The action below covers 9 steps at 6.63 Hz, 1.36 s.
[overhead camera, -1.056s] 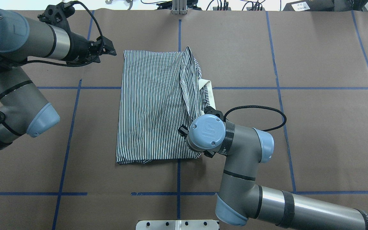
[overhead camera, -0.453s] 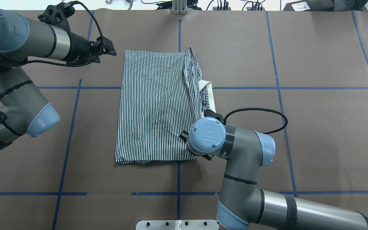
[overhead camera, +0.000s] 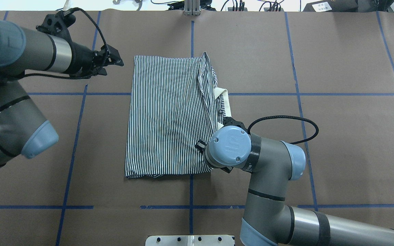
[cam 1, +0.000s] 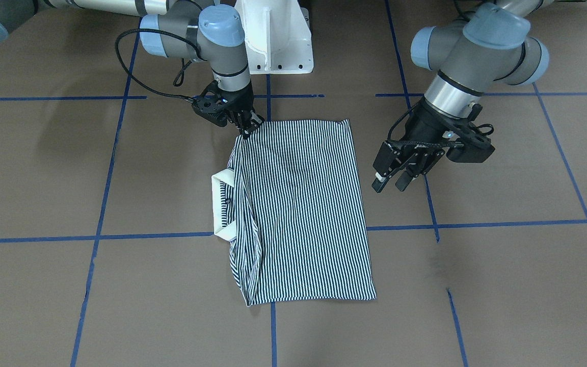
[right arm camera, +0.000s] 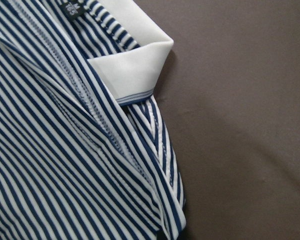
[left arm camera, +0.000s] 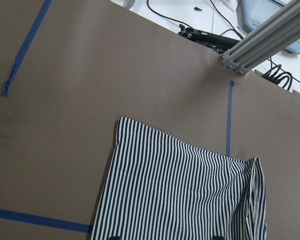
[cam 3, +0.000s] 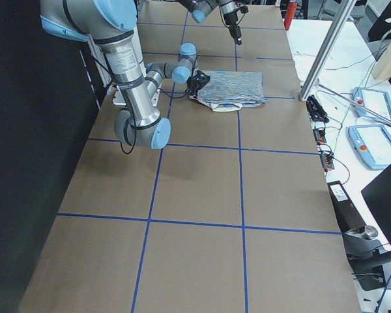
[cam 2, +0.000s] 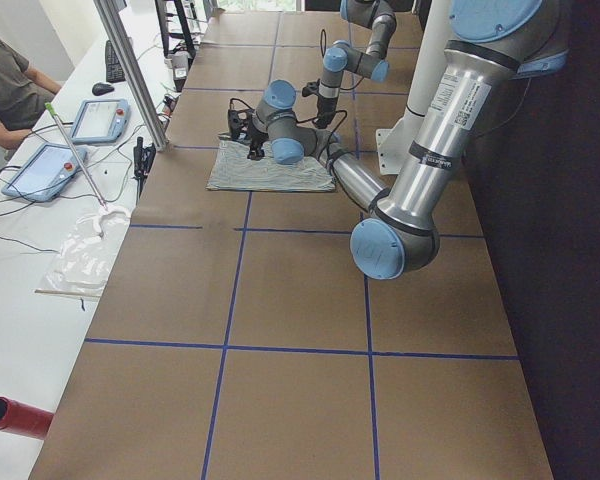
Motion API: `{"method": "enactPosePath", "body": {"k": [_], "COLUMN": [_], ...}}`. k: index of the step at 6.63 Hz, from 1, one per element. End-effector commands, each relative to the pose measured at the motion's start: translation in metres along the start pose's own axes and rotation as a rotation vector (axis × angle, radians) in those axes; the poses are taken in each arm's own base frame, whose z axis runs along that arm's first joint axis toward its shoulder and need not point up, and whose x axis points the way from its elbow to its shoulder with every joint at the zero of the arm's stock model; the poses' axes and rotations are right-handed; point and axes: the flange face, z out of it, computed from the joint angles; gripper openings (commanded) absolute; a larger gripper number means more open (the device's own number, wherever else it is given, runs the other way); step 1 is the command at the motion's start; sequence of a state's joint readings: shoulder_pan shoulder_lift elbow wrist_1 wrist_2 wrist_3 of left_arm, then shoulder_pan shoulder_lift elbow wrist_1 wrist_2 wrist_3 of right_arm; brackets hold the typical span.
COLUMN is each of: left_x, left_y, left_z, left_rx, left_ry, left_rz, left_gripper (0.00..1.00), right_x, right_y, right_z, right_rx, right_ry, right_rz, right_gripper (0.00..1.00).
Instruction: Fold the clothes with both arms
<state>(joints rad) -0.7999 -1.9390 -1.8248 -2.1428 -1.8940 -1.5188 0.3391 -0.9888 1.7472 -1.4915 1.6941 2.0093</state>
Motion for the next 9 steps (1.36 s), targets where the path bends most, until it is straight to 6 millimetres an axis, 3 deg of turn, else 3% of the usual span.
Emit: {"method": "enactPosePath", "body": {"k": [1, 2, 3, 5, 7, 8, 9], "left_x": [-0.026, -0.029, -0.036, -0.049, -0.052, -0.055, -0.055], "left_y": [0.110, 0.170, 0.213, 0.247, 0.265, 0.269, 0.270], "left_z": [-0.003, 0.023, 0.038, 0.059, 0.073, 0.075, 0.075], "left_rx": [-0.041, -0.044, -0.055, -0.087, -0.109, -0.113, -0.116], "left_ry": [-0.025, -0.116, -0.183, -0.263, -0.285, -0.292, -0.294], "left_rz": [-0.134, -0.150, -0.151, -0.124, -0.108, -0.105, -0.104], "left_gripper": [0.68, 0.68, 0.68, 0.68, 0.66, 0.57, 0.22], "right_x": [0.007, 0.008, 0.011, 0.012, 0.011, 0.012, 0.011], "right_y": [0.002, 0.002, 0.001, 0.000, 0.001, 0.001, 0.001], "right_z": [-0.006, -0.014, -0.016, -0.014, -0.015, -0.015, -0.016], "right_rx": [-0.005, -0.013, -0.013, -0.011, -0.014, -0.013, -0.014], "right_ry": [-0.005, -0.018, -0.020, -0.018, -0.020, -0.018, -0.021], "right_rz": [-0.005, -0.007, -0.004, -0.007, -0.007, -0.007, -0.007], "right_gripper": [0.00, 0.00, 0.00, 0.00, 0.00, 0.00, 0.00]}}
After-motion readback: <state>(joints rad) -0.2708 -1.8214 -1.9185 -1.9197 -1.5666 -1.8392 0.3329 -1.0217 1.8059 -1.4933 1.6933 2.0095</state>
